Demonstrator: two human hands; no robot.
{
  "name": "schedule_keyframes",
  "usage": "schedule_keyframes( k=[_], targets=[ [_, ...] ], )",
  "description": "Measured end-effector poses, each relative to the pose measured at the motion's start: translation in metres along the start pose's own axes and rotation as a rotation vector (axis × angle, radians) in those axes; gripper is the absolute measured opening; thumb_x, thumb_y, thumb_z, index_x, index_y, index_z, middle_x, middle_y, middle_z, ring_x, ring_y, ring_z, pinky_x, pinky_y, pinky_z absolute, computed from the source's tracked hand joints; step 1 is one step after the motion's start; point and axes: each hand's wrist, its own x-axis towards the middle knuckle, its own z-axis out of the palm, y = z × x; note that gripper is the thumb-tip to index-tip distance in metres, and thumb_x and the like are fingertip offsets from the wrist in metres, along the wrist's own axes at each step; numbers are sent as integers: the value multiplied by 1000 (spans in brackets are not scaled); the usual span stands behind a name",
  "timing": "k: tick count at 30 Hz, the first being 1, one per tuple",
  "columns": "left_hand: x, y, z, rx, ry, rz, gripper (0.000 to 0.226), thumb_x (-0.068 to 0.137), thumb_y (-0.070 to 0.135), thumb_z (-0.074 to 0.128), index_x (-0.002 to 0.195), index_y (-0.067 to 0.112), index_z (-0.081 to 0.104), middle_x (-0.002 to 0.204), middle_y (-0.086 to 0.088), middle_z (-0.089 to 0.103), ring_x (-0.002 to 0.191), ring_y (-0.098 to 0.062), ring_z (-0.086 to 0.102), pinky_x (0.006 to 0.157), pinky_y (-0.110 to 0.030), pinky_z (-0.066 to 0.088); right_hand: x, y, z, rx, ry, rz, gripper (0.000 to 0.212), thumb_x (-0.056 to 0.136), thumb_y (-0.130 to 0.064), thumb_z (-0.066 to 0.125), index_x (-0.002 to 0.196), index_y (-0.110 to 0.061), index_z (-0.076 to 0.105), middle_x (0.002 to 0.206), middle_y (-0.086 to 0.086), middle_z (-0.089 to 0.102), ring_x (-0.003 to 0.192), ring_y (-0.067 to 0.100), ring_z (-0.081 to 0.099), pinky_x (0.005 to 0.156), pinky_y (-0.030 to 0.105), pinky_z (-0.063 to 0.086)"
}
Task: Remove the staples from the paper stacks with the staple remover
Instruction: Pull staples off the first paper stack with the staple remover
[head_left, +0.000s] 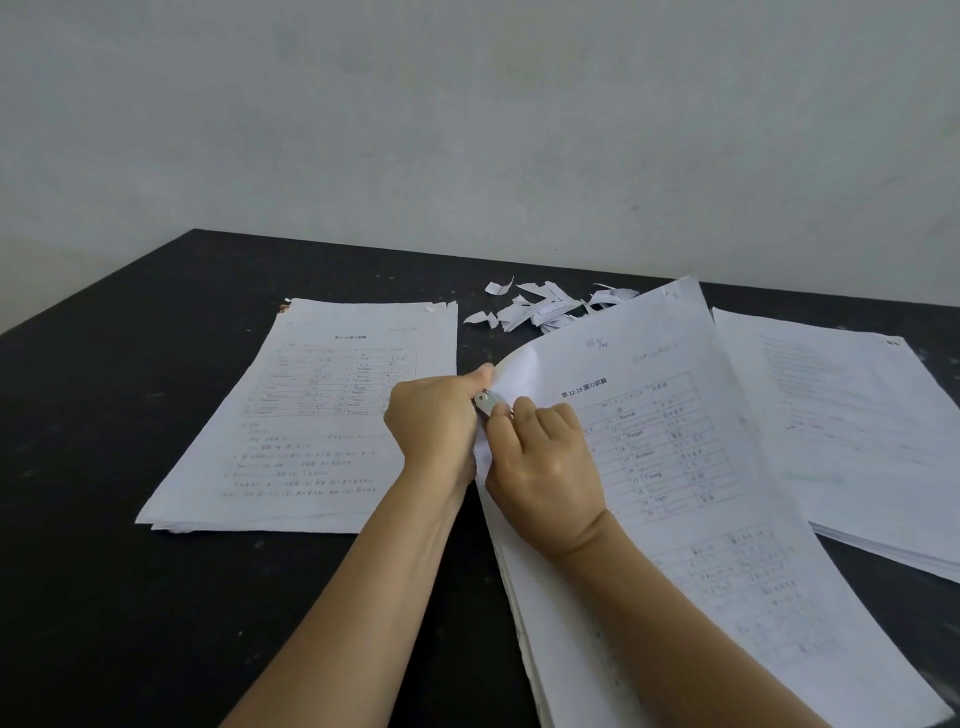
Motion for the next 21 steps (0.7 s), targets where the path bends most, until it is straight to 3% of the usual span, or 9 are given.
schedule_keyframes(
  k=[2,5,7,10,12,15,18,21],
  targets=[
    [2,-1,-2,6,4,-25,47,65,15,82,33,16,48,48,-4,51,59,-26,51,64,-36,42,1,-3,1,11,35,-12,50,94,2,34,54,0,62,43,9,44,37,21,36,41,26,31],
    [3,-2,-3,20,-14,-40,34,70,13,76,51,8,48,53,-9,50,61,-27,50,59,-34,44,1,-7,-1,-10,33,-56,56,94,6,25,49,-4,59,43,8,44,37,20,36,41,24,31],
    [3,-2,-3,35,-16,-57,34,71,12,76,53,7,48,54,-9,50,59,-27,50,61,-34,45,1,-7,-1,-46,-9,-65,53,92,8,29,50,-4,60,43,7,44,37,19,36,41,24,30],
    [4,0,-2,71,35,-65,41,68,16,79,45,8,46,50,-6,52,61,-27,52,71,-40,49,2,-9,-2,-138,-38,-107,27,76,11,54,53,-3,61,44,8,45,39,19,38,43,26,29],
    [4,1,-2,100,46,-48,45,68,19,80,43,10,44,48,-4,50,61,-27,51,73,-41,50,2,-11,-2,-141,-58,-114,17,69,7,61,55,-2,63,45,8,46,40,19,39,44,26,29],
    [3,0,0,59,19,-26,48,68,16,80,36,13,43,44,-2,48,56,-25,47,64,-36,45,1,-9,3,-32,-32,10,14,74,4,62,63,-1,68,46,8,48,38,22,40,43,25,33],
    [5,-1,0,6,-28,-28,58,68,14,78,28,17,37,38,4,41,52,-21,40,59,-30,37,4,-5,3,184,8,150,37,91,-9,47,59,0,63,42,8,44,34,25,39,40,25,33],
    [4,0,-1,-37,-38,-20,36,66,15,80,53,9,47,62,-9,43,62,-22,41,62,-33,35,5,-2,-7,454,-44,433,20,80,-19,58,68,-3,55,43,2,48,35,19,44,39,22,33]
  ],
)
